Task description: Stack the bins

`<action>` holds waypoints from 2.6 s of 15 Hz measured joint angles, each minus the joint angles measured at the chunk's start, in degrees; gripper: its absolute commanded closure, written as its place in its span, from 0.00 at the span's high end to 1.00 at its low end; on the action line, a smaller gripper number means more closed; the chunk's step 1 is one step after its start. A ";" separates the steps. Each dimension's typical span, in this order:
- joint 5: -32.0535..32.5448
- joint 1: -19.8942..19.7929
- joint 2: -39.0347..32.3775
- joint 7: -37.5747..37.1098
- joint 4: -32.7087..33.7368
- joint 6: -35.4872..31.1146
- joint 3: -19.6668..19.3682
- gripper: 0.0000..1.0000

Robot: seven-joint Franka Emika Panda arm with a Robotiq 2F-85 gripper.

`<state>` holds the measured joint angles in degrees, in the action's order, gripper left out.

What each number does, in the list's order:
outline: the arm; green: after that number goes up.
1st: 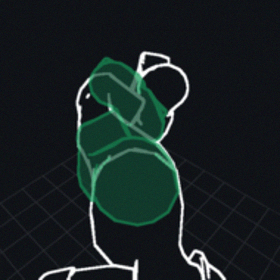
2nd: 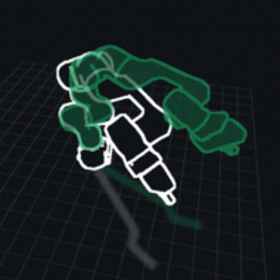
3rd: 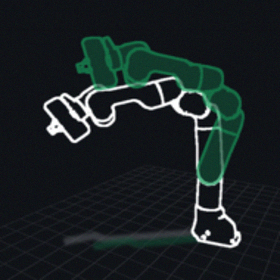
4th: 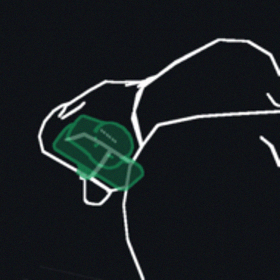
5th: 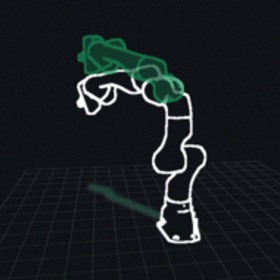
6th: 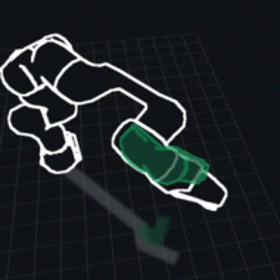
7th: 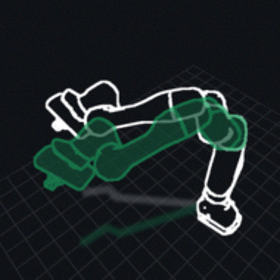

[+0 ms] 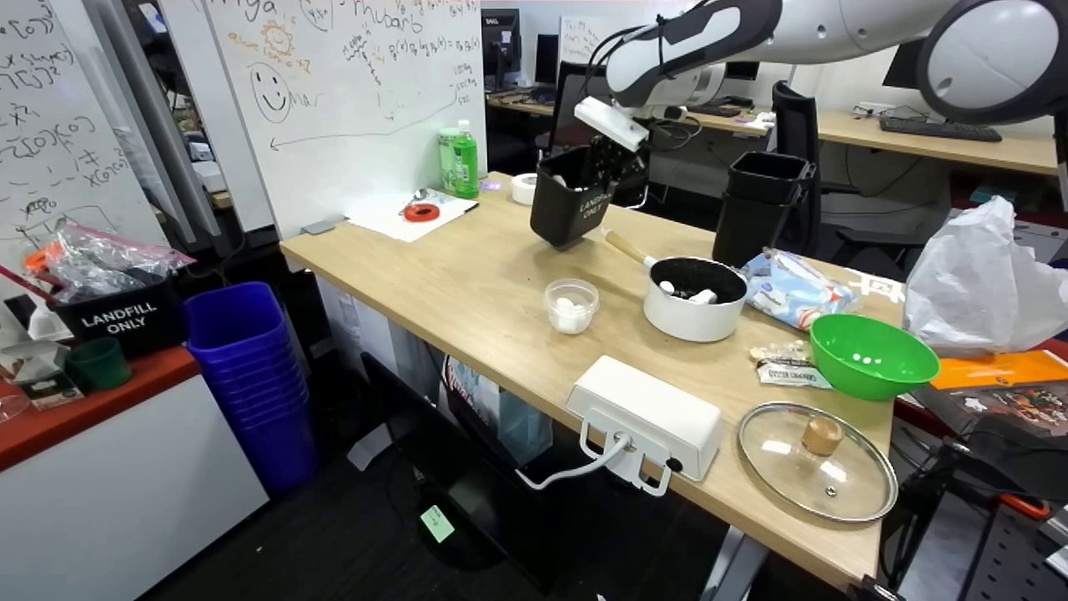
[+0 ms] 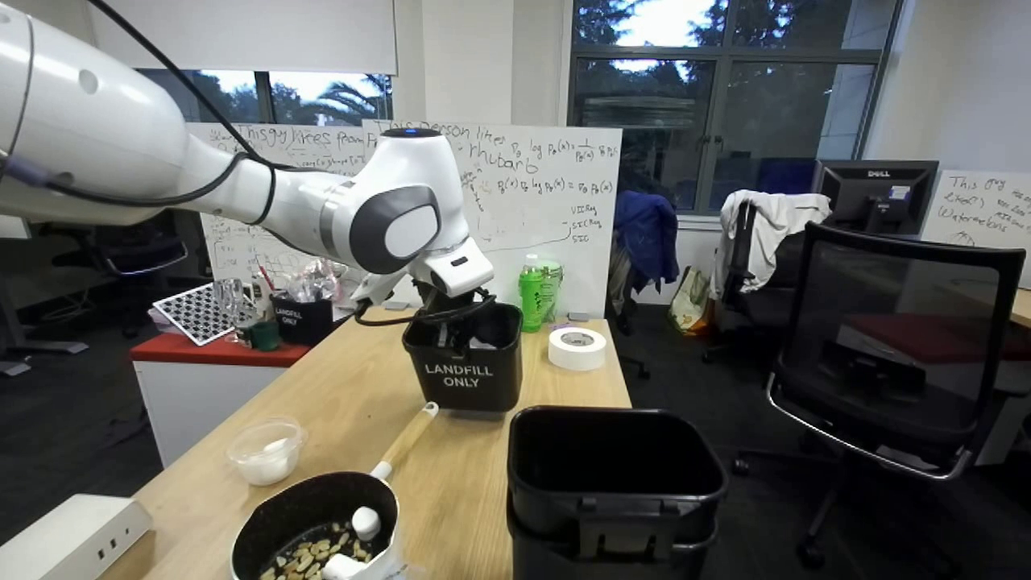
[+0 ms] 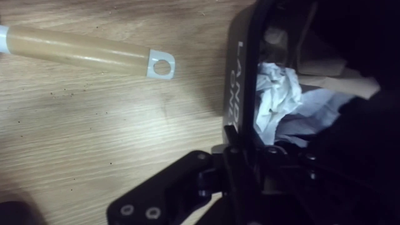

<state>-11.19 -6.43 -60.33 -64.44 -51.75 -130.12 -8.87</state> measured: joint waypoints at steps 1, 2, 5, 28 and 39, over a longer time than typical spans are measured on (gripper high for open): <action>0.00 0.07 0.03 0.00 0.35 -0.02 0.00 0.02; 0.00 0.11 0.06 0.00 0.63 -0.06 0.00 0.02; -0.01 0.23 0.20 0.05 1.31 -0.05 0.01 0.02; 13.64 3.24 34.69 22.37 -32.52 0.29 -1.95 0.02; 9.66 0.99 46.48 47.95 -50.37 -3.56 -0.78 0.09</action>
<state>-1.52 -5.44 -13.85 -16.49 -102.12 -133.68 -9.65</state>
